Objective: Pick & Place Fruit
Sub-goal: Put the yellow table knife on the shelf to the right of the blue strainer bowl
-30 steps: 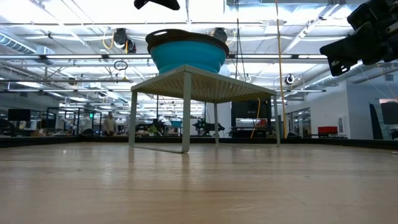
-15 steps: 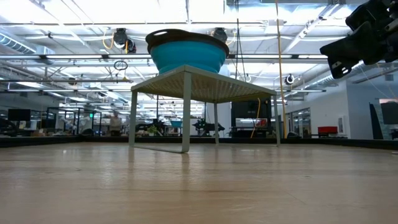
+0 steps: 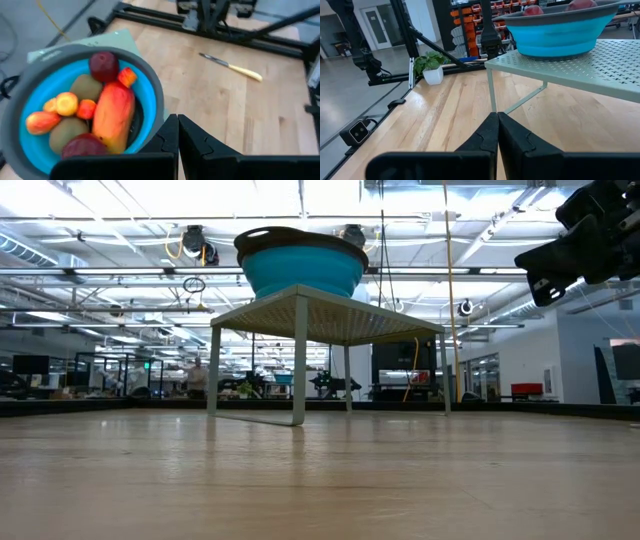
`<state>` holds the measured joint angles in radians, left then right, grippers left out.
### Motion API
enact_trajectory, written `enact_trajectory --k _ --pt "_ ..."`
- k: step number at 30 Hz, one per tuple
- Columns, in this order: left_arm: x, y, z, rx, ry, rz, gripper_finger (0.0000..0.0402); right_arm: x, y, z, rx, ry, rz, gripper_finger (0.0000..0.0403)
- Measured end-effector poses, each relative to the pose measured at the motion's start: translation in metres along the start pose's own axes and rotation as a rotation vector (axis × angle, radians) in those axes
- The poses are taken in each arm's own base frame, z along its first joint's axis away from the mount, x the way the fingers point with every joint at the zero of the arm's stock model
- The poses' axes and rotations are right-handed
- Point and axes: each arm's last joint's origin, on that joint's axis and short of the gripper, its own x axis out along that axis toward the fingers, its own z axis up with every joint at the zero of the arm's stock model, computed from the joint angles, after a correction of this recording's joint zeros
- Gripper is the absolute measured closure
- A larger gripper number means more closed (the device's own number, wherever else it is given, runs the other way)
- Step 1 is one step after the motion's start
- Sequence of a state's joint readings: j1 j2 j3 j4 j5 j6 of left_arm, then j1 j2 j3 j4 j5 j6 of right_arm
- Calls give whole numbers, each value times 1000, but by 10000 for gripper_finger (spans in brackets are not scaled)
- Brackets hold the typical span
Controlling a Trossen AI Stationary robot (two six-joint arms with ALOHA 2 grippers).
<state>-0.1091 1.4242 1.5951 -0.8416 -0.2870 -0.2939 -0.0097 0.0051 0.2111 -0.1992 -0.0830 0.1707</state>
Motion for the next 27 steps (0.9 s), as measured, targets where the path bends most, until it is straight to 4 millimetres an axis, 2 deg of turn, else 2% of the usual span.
enact_trajectory --k 9,15,27 --pt "1 1 -3 37 39 -37 401 0 0 0 0 0 0 399" --pt "-18 8 -4 36 4 -42 401 0 0 0 1 0 0 399" --pt "-31 28 -59 -81 -147 -118 401 0 0 0 23 0 0 399"
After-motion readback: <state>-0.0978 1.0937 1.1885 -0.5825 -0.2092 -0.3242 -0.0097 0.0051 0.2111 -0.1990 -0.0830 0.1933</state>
